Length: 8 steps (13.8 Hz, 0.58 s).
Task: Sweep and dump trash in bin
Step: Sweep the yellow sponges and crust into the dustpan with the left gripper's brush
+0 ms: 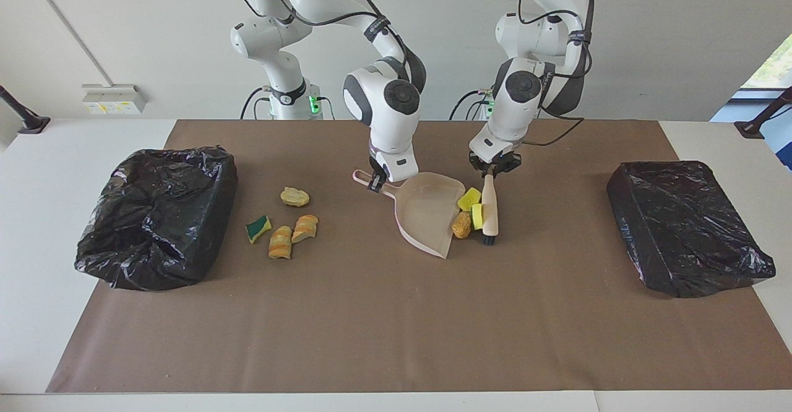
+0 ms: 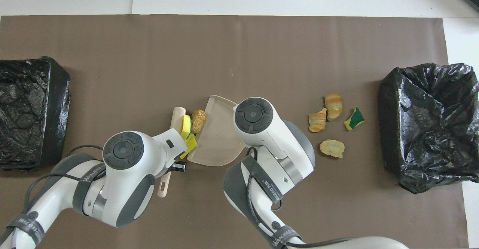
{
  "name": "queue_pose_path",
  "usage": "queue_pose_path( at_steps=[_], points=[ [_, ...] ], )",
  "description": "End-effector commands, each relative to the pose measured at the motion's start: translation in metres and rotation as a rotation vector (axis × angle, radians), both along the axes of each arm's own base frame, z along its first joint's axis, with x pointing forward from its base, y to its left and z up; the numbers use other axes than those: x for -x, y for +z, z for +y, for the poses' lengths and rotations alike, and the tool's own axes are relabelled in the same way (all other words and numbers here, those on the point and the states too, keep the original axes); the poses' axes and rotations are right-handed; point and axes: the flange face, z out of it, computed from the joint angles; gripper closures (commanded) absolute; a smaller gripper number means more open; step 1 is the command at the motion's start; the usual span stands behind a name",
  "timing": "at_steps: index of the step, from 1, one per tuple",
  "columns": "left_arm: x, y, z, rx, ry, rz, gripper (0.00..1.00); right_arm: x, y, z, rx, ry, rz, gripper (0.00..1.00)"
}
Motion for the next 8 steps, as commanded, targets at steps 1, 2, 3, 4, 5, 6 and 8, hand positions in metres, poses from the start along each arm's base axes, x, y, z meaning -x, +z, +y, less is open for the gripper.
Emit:
queue_pose_path(
  at_steps=[1,2,3,4,5,6,8],
  points=[
    [0.013,0.005,-0.037,0.053,-0.073,0.006,1.0,0.005,-0.002,-0.003,0.005,-0.026,0.001,1.0],
    [0.02,0.007,-0.051,0.092,-0.065,0.022,1.0,0.005,-0.002,-0.003,0.006,-0.028,0.002,1.0],
    [0.02,0.015,-0.062,0.125,-0.059,0.023,1.0,0.005,-0.002,-0.003,0.006,-0.029,0.002,1.0],
    [0.018,0.017,-0.067,0.133,-0.057,0.025,1.0,0.005,-0.002,-0.003,0.007,-0.029,0.003,1.0],
    [0.017,0.019,-0.071,0.135,-0.063,0.023,1.0,0.005,-0.002,-0.003,0.008,-0.029,0.005,1.0],
    [0.015,0.021,-0.071,0.137,-0.062,0.022,1.0,0.005,-0.002,-0.003,0.009,-0.029,0.006,1.0],
    [0.012,0.021,-0.065,0.133,-0.05,0.029,1.0,0.004,-0.002,-0.005,0.016,-0.026,0.003,1.0]
  ],
)
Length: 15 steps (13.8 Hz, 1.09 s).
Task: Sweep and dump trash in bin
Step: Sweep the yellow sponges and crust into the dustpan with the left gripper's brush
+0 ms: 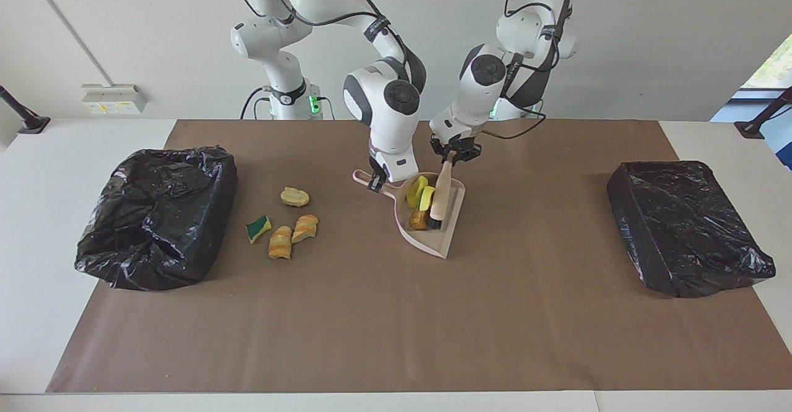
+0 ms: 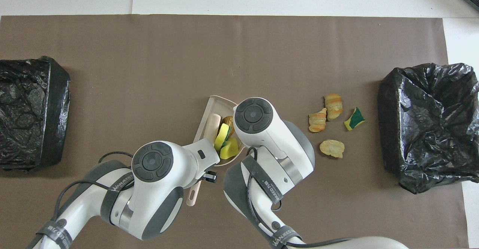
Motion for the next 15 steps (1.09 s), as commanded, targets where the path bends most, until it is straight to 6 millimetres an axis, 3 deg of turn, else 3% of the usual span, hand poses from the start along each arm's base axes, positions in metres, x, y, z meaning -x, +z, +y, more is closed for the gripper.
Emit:
queue_pose_path(
  at_steps=[1,8,10,13,15],
  points=[
    [-0.012,0.003,0.006,0.015,0.019,0.011,1.0,0.003,-0.002,-0.006,0.016,-0.025,0.002,1.0],
    [-0.017,0.013,0.027,-0.116,0.082,-0.023,1.0,0.0,-0.003,-0.012,0.022,-0.024,0.006,1.0],
    [-0.024,0.017,0.03,-0.134,0.116,-0.041,1.0,-0.008,0.003,-0.024,0.023,-0.041,0.006,1.0],
    [-0.038,0.021,0.044,-0.144,0.156,-0.028,1.0,-0.027,0.038,-0.065,0.005,-0.094,-0.013,1.0],
    [-0.045,0.02,0.054,-0.142,0.179,-0.029,1.0,-0.041,0.074,-0.116,-0.014,-0.178,-0.042,1.0]
  ],
)
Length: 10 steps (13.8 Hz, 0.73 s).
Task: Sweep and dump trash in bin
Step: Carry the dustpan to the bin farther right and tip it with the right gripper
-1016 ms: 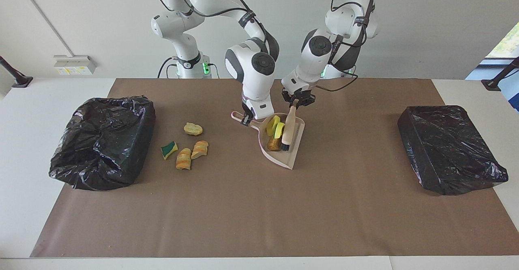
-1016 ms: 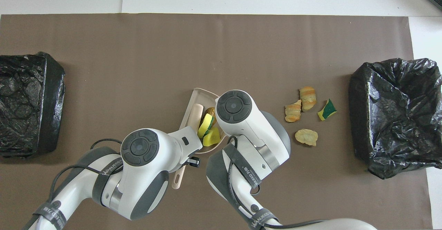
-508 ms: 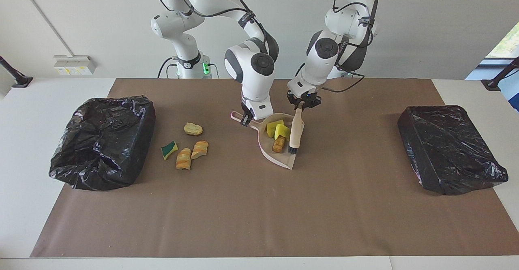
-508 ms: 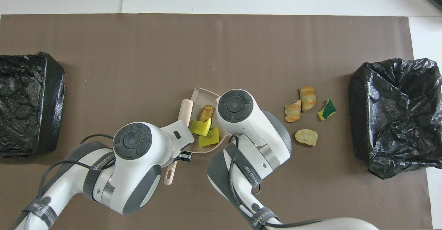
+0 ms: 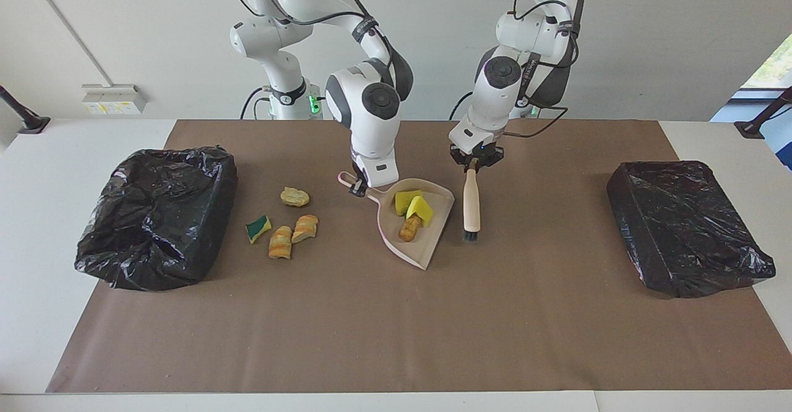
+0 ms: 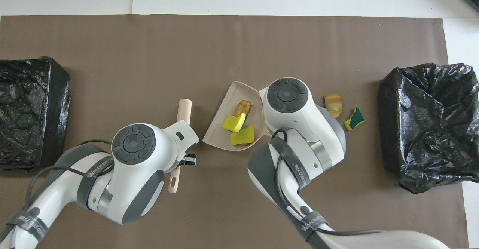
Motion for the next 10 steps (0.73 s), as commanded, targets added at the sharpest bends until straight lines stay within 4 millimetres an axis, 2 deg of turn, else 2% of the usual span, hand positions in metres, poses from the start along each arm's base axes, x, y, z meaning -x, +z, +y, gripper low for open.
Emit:
queue_pose_path(
  at_steps=[1,4,6,7,8,10],
  points=[
    [-0.006,0.005,0.007,-0.022,0.025,0.003,1.0,-0.012,0.056,-0.072,-0.024,-0.073,-0.045,1.0],
    [-0.003,0.005,0.002,-0.012,0.02,0.002,1.0,-0.025,0.101,-0.157,-0.04,-0.086,-0.098,1.0],
    [0.004,0.003,-0.005,0.01,0.024,0.02,1.0,-0.023,0.127,-0.216,-0.014,-0.03,-0.105,1.0],
    [0.014,0.004,-0.016,0.03,0.023,0.034,1.0,-0.021,0.139,-0.252,-0.001,-0.016,-0.107,1.0],
    [0.032,0.005,-0.037,0.043,0.026,0.046,1.0,-0.017,0.146,-0.29,0.0,0.003,-0.101,1.0],
    [0.071,0.006,-0.074,0.023,0.072,0.05,1.0,-0.01,0.149,-0.368,0.006,0.062,-0.094,1.0]
  ],
)
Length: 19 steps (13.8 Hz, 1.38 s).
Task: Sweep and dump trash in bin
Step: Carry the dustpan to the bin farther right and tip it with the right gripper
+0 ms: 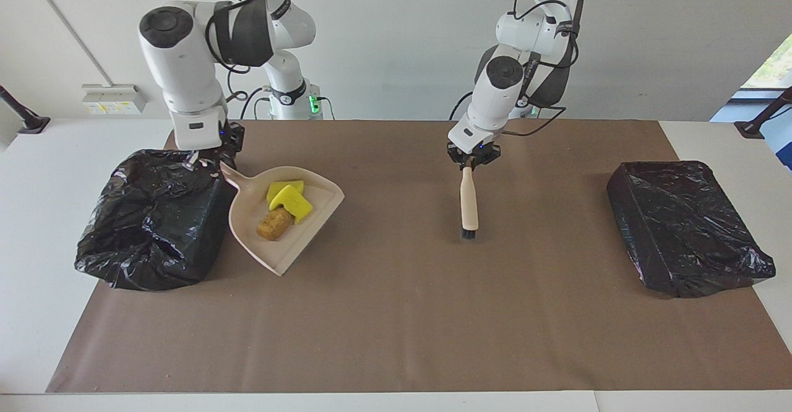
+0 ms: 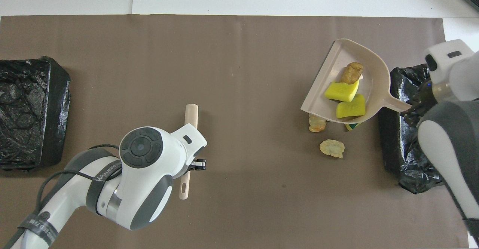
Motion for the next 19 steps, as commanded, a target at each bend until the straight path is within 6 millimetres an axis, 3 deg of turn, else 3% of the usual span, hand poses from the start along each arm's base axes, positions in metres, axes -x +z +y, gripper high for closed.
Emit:
queue_pose_path(
  at_steps=[1,3,4,7,9,12,16,19],
  points=[
    [0.063,0.007,-0.053,-0.023,0.056,0.01,1.0,0.016,0.007,-0.094,0.031,0.073,0.012,1.0],
    [0.109,0.006,-0.085,-0.05,0.131,0.013,1.0,0.031,0.012,-0.15,0.11,0.091,0.001,1.0],
    [0.133,0.003,-0.095,-0.066,0.138,0.015,1.0,0.036,0.015,-0.167,0.166,0.12,0.016,1.0],
    [0.178,-0.009,-0.107,-0.07,0.123,0.002,1.0,0.043,0.014,-0.185,0.329,0.282,0.126,1.0],
    [0.208,-0.012,-0.103,-0.053,0.112,-0.02,1.0,0.045,-0.005,-0.187,0.41,0.391,0.179,1.0],
    [0.215,-0.022,-0.099,-0.057,0.132,-0.015,1.0,0.037,-0.01,-0.176,0.486,0.616,0.241,1.0],
    [0.222,-0.031,-0.099,-0.031,0.09,-0.026,1.0,0.037,-0.017,-0.157,0.583,0.725,0.317,1.0],
    [0.221,-0.035,-0.099,-0.023,0.062,0.008,1.0,0.031,-0.017,-0.152,0.631,0.747,0.257,1.0]
  ],
)
